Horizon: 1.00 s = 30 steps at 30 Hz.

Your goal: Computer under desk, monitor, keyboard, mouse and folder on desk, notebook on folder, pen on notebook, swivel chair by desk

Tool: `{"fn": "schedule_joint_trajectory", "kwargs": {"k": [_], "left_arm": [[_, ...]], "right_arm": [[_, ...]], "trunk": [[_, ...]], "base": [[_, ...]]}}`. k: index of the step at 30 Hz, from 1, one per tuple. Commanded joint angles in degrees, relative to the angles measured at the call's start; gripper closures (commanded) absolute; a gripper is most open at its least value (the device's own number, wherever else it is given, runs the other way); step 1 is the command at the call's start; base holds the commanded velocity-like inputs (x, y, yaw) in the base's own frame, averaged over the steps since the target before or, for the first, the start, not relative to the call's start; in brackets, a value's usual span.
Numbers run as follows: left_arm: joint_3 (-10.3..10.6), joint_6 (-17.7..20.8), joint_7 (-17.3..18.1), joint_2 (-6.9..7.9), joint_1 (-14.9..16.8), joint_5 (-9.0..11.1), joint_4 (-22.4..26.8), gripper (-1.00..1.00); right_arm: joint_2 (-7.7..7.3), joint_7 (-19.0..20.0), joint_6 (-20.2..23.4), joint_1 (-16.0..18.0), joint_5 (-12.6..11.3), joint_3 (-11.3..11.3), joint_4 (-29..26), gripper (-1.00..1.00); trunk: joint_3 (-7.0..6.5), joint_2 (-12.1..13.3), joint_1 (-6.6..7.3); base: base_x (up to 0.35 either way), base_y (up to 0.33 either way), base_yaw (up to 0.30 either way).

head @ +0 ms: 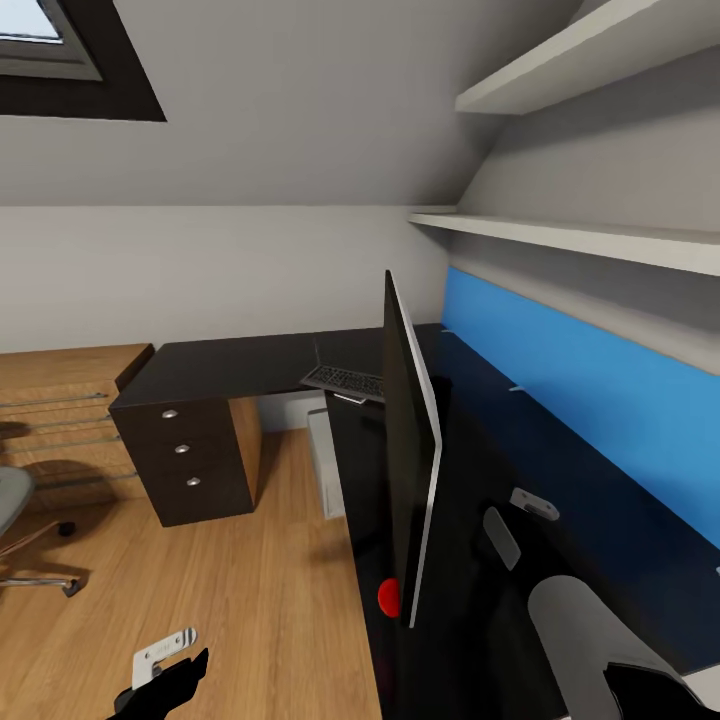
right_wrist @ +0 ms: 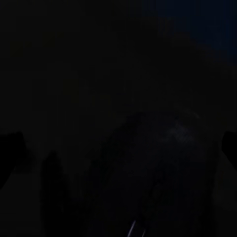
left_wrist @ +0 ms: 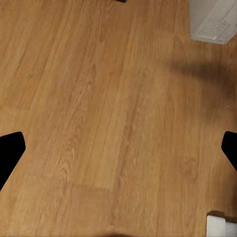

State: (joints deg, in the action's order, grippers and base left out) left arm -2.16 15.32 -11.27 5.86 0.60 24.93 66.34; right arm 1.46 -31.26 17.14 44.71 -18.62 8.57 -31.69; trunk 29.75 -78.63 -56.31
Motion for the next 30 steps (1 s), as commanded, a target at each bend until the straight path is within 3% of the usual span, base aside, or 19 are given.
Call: {"fn": "schedule_joint_trajectory", "kwargs": {"k": [1, 22, 30], "left_arm": [[0.05, 0.24, -0.34, 0.02, 0.02, 0.59, 0.10, -1.00], [0.05, 0.32, -0.49, -0.11, 0.02, 0.56, 0.26, -1.00], [0.05, 0.38, -0.50, -0.15, 0.02, 0.56, 0.42, -1.00]], "right_arm": [[0.02, -0.24, 0.22, 0.02, -0.32, 0.13, -0.13, -1.00], [-0.49, -2.66, 0.76, 0.02, -0.54, 0.22, -0.06, -1.00], [-0.49, -2.60, 3.12, 0.02, -0.66, 0.22, -0.11, -1.00]], "trunk": [[0.06, -0.04, 0.00], [0.06, -0.04, 0.00], [0.06, -0.04, 0.00]], "base": [[0.000, 0.000, 0.000], [0.000, 0.000, 0.000], [0.000, 0.000, 0.000]]}}
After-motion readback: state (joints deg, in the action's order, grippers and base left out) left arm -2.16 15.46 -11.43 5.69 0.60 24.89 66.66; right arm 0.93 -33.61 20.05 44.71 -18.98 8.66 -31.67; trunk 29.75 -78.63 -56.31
